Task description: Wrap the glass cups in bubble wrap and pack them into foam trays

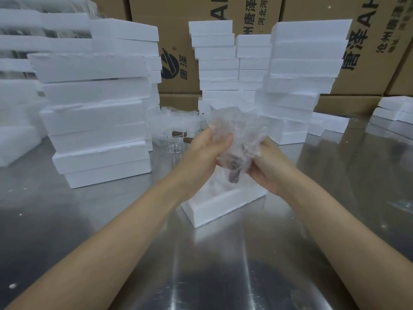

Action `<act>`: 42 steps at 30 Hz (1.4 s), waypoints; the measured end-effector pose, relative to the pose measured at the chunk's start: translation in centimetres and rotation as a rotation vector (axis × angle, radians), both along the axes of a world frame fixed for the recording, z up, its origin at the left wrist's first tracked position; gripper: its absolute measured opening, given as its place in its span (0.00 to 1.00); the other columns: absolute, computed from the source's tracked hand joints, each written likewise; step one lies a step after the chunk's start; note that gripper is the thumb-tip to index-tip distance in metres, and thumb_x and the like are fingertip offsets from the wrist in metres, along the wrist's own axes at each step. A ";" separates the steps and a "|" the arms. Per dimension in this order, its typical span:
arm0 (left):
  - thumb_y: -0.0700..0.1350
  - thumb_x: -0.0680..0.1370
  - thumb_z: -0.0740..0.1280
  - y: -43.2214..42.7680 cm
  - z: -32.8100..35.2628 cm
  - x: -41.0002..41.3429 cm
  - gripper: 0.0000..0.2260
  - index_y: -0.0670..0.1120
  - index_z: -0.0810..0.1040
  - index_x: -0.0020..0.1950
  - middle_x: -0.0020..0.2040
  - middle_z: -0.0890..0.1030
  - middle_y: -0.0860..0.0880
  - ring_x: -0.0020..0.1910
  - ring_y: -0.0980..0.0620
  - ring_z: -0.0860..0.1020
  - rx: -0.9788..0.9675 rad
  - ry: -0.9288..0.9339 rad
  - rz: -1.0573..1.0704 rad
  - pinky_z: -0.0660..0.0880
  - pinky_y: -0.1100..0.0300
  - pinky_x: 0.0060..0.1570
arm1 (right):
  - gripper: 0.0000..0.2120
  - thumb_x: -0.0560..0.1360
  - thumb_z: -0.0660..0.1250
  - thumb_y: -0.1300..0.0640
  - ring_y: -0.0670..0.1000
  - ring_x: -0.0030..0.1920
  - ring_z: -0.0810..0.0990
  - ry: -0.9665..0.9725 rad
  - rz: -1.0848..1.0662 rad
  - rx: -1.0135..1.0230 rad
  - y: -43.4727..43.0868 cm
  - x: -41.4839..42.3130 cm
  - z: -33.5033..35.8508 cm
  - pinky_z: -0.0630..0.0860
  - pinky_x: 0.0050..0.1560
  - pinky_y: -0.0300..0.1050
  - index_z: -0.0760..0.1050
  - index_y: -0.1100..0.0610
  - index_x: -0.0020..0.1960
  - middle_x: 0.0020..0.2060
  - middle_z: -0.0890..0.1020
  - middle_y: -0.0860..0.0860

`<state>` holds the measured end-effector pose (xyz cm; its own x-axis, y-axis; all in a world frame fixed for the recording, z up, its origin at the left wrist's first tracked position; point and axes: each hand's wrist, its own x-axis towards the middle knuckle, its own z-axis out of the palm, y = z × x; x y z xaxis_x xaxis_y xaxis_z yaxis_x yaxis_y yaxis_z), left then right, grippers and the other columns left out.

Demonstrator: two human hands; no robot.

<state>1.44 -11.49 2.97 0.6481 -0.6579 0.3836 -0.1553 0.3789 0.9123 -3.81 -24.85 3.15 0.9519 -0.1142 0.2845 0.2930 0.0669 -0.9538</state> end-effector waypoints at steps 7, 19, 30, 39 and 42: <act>0.52 0.80 0.64 0.4 -0.8 -0.1 0.18 0.51 0.68 0.68 0.60 0.79 0.56 0.58 0.62 0.77 0.202 -0.303 0.252 0.74 0.65 0.57 | 0.29 0.71 0.64 0.58 0.44 0.56 0.81 -0.133 -0.251 -0.138 1.6 0.1 -1.0 0.79 0.54 0.45 0.62 0.42 0.70 0.60 0.78 0.46; 0.32 0.73 0.61 0.3 -1.2 -0.1 0.11 0.44 0.78 0.48 0.38 0.81 0.49 0.39 0.52 0.78 0.213 -0.514 0.731 0.75 0.54 0.40 | 0.17 0.79 0.61 0.61 0.43 0.50 0.78 -0.253 -0.399 -0.601 2.8 -0.5 -1.2 0.69 0.45 0.25 0.69 0.47 0.65 0.52 0.80 0.47; 0.35 0.79 0.61 0.4 -1.4 -0.5 0.27 0.49 0.61 0.77 0.79 0.55 0.49 0.70 0.49 0.69 0.357 -0.962 0.723 0.74 0.52 0.58 | 0.27 0.71 0.61 0.70 0.37 0.42 0.80 -0.299 -0.568 -0.517 2.3 -0.3 -1.2 0.71 0.39 0.26 0.66 0.46 0.62 0.40 0.81 0.39; 0.39 0.78 0.64 1.8 0.7 2.1 0.11 0.47 0.76 0.36 0.35 0.77 0.51 0.34 0.54 0.75 -0.030 0.036 0.829 0.75 0.61 0.35 | 0.33 0.72 0.73 0.51 0.38 0.71 0.64 -0.392 -0.238 -0.588 3.0 -1.2 -0.8 0.65 0.62 0.27 0.59 0.40 0.70 0.74 0.59 0.37; 0.40 0.80 0.63 1.4 0.1 1.8 0.10 0.45 0.79 0.40 0.42 0.82 0.44 0.40 0.46 0.80 0.058 0.156 0.736 0.79 0.55 0.37 | 0.27 0.73 0.72 0.54 0.42 0.73 0.62 -0.421 -0.266 -0.710 2.7 -0.7 -1.1 0.65 0.67 0.32 0.65 0.43 0.68 0.74 0.60 0.40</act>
